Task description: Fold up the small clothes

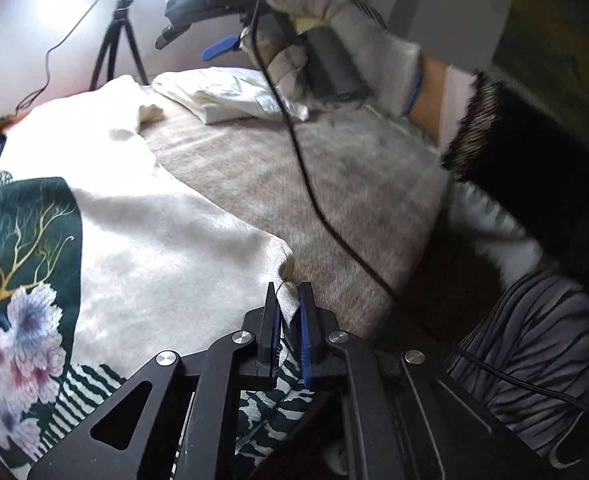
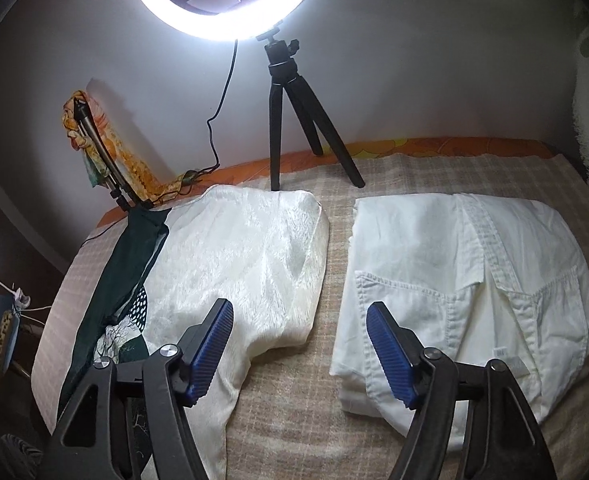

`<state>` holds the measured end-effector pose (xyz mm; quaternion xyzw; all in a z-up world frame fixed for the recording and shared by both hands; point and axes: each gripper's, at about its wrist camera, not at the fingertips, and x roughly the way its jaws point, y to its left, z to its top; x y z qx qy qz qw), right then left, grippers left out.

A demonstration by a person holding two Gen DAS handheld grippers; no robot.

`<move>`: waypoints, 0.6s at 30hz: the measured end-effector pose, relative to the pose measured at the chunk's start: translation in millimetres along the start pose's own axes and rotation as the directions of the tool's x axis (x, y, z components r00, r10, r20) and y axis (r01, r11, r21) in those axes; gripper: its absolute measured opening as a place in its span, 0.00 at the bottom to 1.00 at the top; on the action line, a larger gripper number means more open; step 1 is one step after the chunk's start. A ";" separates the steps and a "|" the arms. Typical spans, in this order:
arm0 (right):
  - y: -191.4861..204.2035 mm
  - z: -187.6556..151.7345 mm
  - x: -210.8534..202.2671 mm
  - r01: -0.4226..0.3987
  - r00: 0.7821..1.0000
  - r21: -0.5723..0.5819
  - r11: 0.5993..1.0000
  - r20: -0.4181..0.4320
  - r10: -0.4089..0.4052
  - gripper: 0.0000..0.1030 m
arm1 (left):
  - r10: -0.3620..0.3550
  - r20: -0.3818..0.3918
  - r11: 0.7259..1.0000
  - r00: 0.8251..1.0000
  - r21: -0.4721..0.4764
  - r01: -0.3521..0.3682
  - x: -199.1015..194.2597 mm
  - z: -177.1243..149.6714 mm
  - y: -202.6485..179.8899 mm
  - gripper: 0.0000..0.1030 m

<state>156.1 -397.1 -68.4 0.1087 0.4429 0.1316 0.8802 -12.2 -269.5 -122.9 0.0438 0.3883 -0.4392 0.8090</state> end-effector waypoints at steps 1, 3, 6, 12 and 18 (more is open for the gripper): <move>1.9 5.5 8.1 -0.003 1.000 -0.006 1.000 -0.008 0.003 0.70 | -0.005 0.008 1.000 1.000 -0.010 0.005 -2.1 0.7 0.8 0.06; 1.8 17.2 24.0 -0.008 1.000 0.003 1.000 -0.025 0.008 0.68 | -0.014 0.025 0.999 1.000 -0.030 0.015 -5.9 2.4 2.2 0.06; 1.2 36.6 53.2 -0.016 0.998 0.013 1.000 -0.061 0.017 0.63 | -0.033 0.041 0.998 0.999 -0.059 0.035 -10.0 5.1 5.0 0.06; -19.0 65.4 110.1 0.012 0.993 0.091 0.996 -0.117 -0.001 0.54 | -0.068 0.068 0.994 0.995 -0.086 0.073 -19.7 8.0 9.6 0.06; -22.1 71.5 143.4 0.040 0.986 0.087 0.995 -0.167 -0.025 0.54 | -0.095 0.075 0.987 0.993 -0.124 0.104 -19.2 6.3 23.1 0.06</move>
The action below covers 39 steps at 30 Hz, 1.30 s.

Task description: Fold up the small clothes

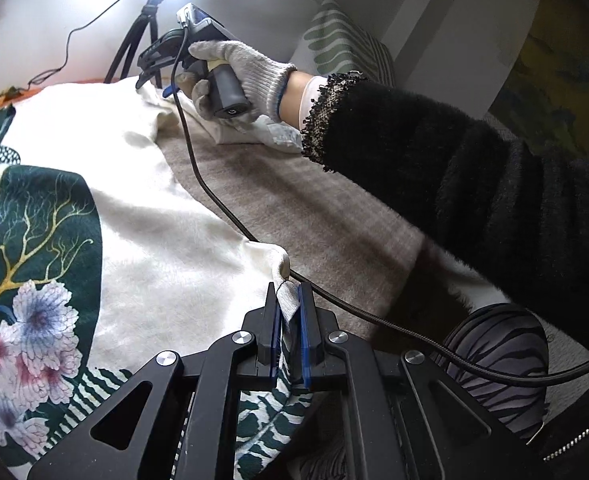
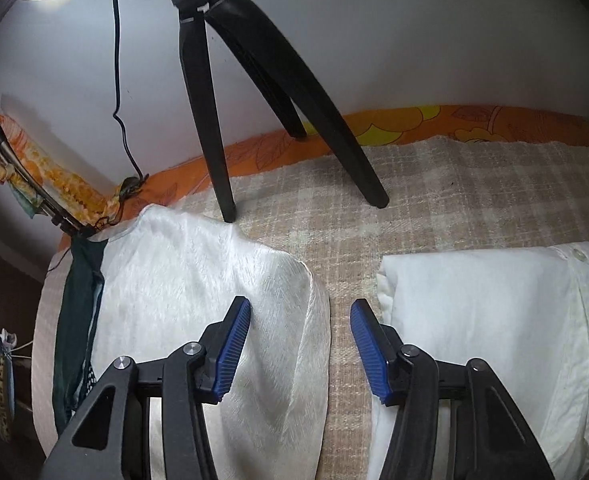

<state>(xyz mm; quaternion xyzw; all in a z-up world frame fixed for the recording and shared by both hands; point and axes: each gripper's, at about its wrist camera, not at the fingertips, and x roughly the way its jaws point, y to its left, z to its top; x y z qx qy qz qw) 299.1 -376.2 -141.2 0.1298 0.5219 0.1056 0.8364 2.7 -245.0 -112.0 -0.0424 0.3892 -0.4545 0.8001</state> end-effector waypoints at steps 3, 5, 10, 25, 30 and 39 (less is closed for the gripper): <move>6.4 -2.2 9.9 0.040 0.999 -0.041 0.998 -0.028 -0.041 0.54 | -0.014 0.008 1.000 1.000 -0.023 0.014 -1.2 1.2 9.1 0.05; 10.1 -2.5 10.6 0.056 0.998 -0.058 0.997 -0.024 -0.058 0.44 | -0.021 0.015 0.999 1.000 -0.027 0.021 -2.7 1.7 8.6 0.05; 23.4 -2.9 11.4 0.065 0.997 -0.091 0.994 -0.040 -0.069 0.02 | -0.066 0.030 0.996 0.997 -0.065 0.068 -3.9 1.8 10.8 0.05; 98.7 26.0 -29.2 0.333 0.943 -0.208 0.920 0.080 -0.323 0.00 | -0.055 0.144 0.989 0.988 -0.131 0.075 -43.4 -7.4 8.4 0.05; 131.6 26.6 -34.2 0.346 0.938 -0.235 0.908 0.096 -0.332 0.00 | -0.017 0.172 0.988 0.985 -0.146 0.042 -66.5 -17.1 17.2 0.05; 205.5 16.1 -26.6 0.378 0.926 -0.345 0.859 0.123 -0.358 0.00 | 0.049 0.187 0.976 0.981 -0.218 -0.007 -94.4 -45.5 40.3 0.04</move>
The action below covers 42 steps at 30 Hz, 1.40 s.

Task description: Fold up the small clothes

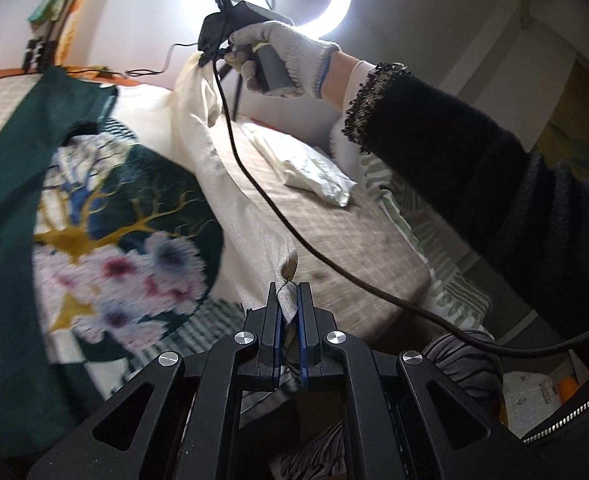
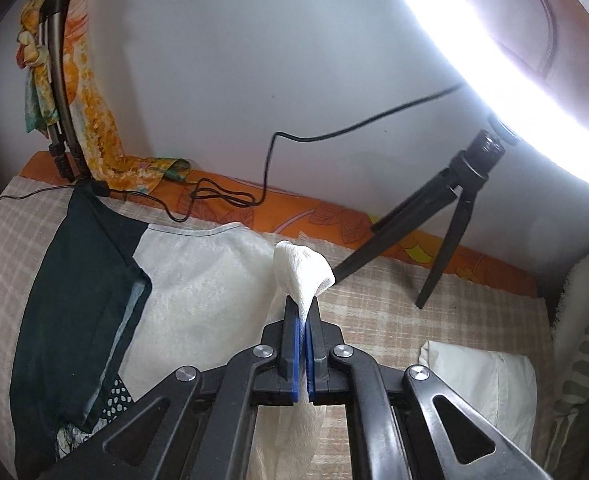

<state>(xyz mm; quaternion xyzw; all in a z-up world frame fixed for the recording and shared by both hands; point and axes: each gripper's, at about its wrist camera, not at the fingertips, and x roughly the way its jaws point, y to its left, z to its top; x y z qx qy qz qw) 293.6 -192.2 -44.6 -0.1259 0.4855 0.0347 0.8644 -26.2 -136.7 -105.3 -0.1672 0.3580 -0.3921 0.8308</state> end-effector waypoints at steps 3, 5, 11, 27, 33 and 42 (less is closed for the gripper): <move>25.9 4.3 1.5 0.006 1.000 -0.037 0.999 -0.005 -0.006 0.00 | 0.020 0.022 0.999 1.000 -0.031 -0.020 -9.8 -5.8 9.8 0.04; 44.9 6.0 4.6 0.008 1.000 -0.070 0.997 -0.010 -0.009 0.00 | 0.036 0.032 0.999 0.999 -0.041 -0.034 -11.0 -8.3 12.2 0.04; 96.1 7.3 16.2 0.013 1.000 -0.149 0.989 -0.026 -0.017 0.00 | 0.069 0.029 0.995 0.997 -0.069 -0.067 -18.9 -18.0 23.1 0.04; 162.1 22.3 38.0 0.010 0.999 -0.210 0.978 -0.040 -0.019 0.00 | 0.126 0.034 0.981 0.991 -0.150 -0.119 -34.9 -30.5 52.0 0.04; 176.8 24.0 43.2 -0.067 0.997 -0.208 0.976 -0.059 0.056 0.02 | 0.146 0.012 0.976 0.989 -0.162 -0.142 -36.3 -35.1 53.3 0.04; 111.1 12.6 -17.1 -0.315 0.947 0.016 0.949 0.068 0.314 0.33 | 0.214 0.027 0.968 0.976 -0.138 -0.208 -74.9 -26.4 46.5 0.09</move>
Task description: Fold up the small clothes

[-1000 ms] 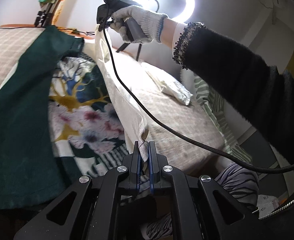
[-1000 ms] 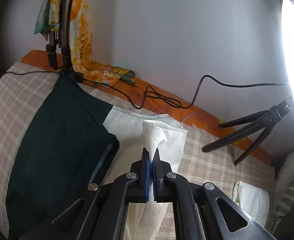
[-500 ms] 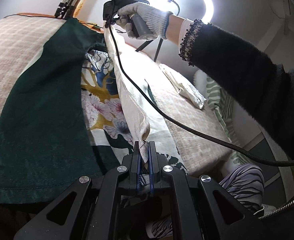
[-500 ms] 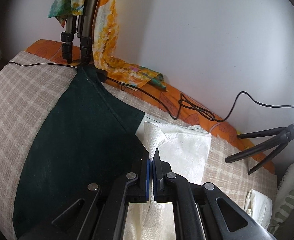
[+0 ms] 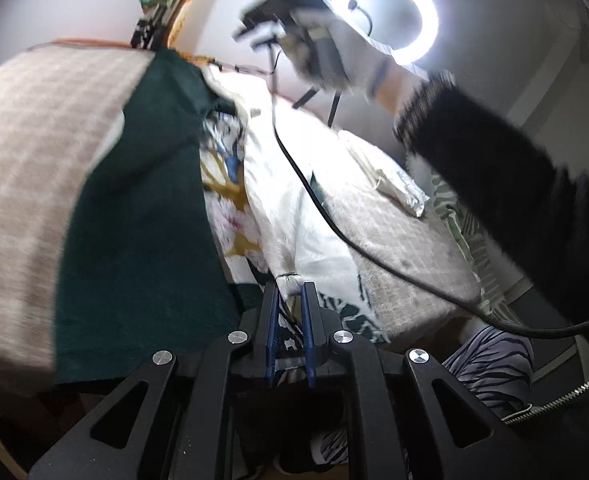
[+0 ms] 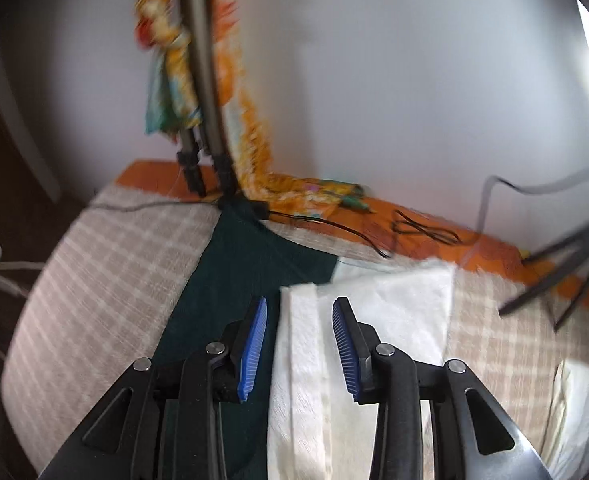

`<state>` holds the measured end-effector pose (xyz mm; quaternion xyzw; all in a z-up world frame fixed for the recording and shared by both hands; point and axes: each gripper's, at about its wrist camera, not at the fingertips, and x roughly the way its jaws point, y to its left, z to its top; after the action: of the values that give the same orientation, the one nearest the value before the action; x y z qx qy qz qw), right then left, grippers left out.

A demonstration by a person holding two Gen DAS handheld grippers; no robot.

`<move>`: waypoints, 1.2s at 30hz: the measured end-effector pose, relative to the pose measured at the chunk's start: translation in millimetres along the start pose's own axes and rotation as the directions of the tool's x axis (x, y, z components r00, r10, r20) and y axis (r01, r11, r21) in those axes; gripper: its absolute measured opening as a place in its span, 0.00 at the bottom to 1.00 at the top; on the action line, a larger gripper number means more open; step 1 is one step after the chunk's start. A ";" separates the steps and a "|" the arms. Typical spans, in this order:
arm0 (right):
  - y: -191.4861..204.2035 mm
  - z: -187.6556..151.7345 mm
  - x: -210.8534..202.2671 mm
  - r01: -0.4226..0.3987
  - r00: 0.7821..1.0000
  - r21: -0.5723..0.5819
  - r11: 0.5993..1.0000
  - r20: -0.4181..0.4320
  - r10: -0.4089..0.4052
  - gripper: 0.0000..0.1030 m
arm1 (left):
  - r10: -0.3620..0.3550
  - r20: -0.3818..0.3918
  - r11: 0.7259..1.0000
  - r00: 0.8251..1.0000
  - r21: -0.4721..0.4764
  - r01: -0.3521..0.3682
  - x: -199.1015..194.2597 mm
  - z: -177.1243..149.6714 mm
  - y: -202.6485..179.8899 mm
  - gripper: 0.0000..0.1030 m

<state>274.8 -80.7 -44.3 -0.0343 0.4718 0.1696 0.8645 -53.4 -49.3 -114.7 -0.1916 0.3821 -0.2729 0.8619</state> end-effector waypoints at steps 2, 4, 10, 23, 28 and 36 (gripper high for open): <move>-23.2 -19.0 -8.1 -0.018 1.000 0.092 0.996 -0.013 0.020 0.33 | 0.001 0.014 1.000 1.000 0.018 -0.001 -13.6 6.2 1.1 0.12; -38.4 -41.4 -6.4 -0.048 0.998 0.137 0.989 -0.045 0.054 0.32 | 0.032 0.020 0.997 0.999 0.065 -0.033 -24.1 10.1 -0.2 0.25; -48.7 -86.5 24.6 -0.119 0.979 0.192 0.974 -0.142 0.148 0.38 | 0.086 0.021 0.993 0.996 0.082 -0.087 -34.8 8.4 12.4 0.31; -4.1 -96.5 -40.4 -0.521 0.849 0.134 0.843 -0.021 0.528 0.39 | 0.143 0.109 0.979 0.984 0.133 -0.157 -55.6 36.0 22.3 0.31; -22.7 -138.8 -77.3 -0.323 0.945 0.118 0.939 -0.015 0.327 0.39 | 0.100 0.038 0.982 0.994 0.154 -0.105 -41.8 38.4 21.7 0.31; -33.2 -231.3 -118.2 -0.170 0.978 0.063 0.984 -0.109 0.176 0.38 | 0.020 -0.179 0.980 0.984 0.196 0.016 7.7 29.3 6.8 0.31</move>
<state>40.8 -193.5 -77.6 0.0201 0.5259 0.2292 0.8188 -24.5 -45.2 -104.1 -0.0797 0.4297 -0.3248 0.8388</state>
